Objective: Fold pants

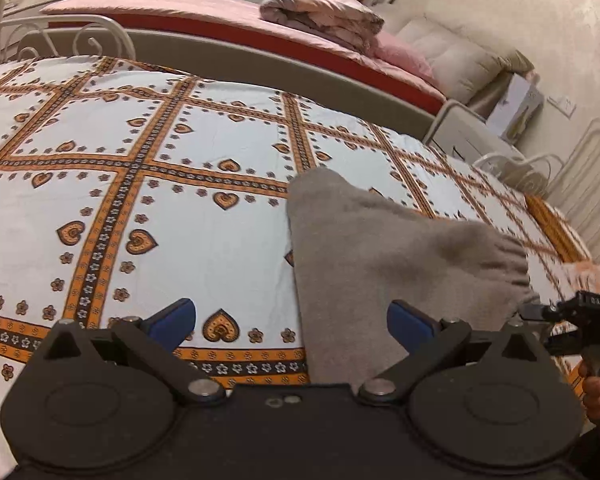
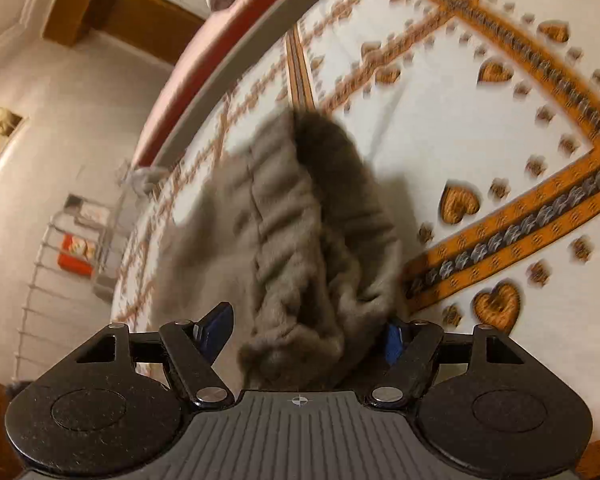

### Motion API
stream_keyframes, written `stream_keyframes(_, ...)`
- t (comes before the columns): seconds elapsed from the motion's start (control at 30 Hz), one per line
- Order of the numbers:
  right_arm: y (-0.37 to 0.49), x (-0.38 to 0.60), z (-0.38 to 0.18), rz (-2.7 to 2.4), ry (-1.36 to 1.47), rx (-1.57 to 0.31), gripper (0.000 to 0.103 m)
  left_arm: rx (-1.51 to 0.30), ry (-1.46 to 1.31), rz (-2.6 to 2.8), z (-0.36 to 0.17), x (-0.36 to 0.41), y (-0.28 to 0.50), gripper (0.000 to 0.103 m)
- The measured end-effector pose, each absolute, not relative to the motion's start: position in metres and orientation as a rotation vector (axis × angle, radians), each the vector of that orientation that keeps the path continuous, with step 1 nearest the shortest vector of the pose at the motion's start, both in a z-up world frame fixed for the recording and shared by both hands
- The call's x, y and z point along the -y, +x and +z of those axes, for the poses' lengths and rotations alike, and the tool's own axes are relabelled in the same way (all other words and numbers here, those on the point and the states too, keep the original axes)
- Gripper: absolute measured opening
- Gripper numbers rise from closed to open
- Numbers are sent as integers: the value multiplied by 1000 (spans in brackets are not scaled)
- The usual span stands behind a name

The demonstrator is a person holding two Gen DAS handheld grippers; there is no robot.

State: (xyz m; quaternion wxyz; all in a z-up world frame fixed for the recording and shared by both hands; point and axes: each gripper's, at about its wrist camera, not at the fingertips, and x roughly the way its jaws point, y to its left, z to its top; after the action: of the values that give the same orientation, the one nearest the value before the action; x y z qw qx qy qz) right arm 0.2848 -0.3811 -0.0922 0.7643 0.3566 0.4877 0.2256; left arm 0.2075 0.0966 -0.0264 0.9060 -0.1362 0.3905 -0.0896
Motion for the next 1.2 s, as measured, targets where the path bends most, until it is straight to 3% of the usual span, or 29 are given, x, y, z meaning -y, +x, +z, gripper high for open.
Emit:
stream_keyframes(0.13,288,369,-84,470,685,-1026,43,-812,-235,-200,-28,-87,206,96)
stream_keyframes(0.27,289,364,-71,563,766,-946,35,-820,-212,-208,-30,-83,205,96)
stream_keyframes(0.4,285,380,-49,811,1090,-677,35,-822,-216,-207,-31,-85,204,96)
stream_keyframes(0.47,293,379,-58,704,1028,-738,35,-828,-212,-203,-32,-86,205,96)
stream_keyframes(0.57,311,373,-113,387,889,-1095,33,-832,-217,-197,-32,-87,206,96)
stream_keyframes(0.63,309,378,-111,414,962,-1040,34,-827,-224,-201,-31,-87,206,96)
stream_keyframes(0.77,309,369,-94,452,830,-1027,35,-827,-228,-213,-33,-85,208,96)
stream_keyframes(0.87,302,385,-82,402,842,-953,52,-837,-272,-234,-37,-86,210,96)
stream_keyframes(0.9,293,394,-71,403,841,-907,69,-840,-287,-248,-38,-86,211,96)
stream_keyframes(0.93,291,401,-64,406,829,-872,75,-841,-297,-263,-39,-87,213,96)
stream_keyframes(1.2,292,403,-80,465,723,-984,76,-869,-430,-291,-52,-91,238,96)
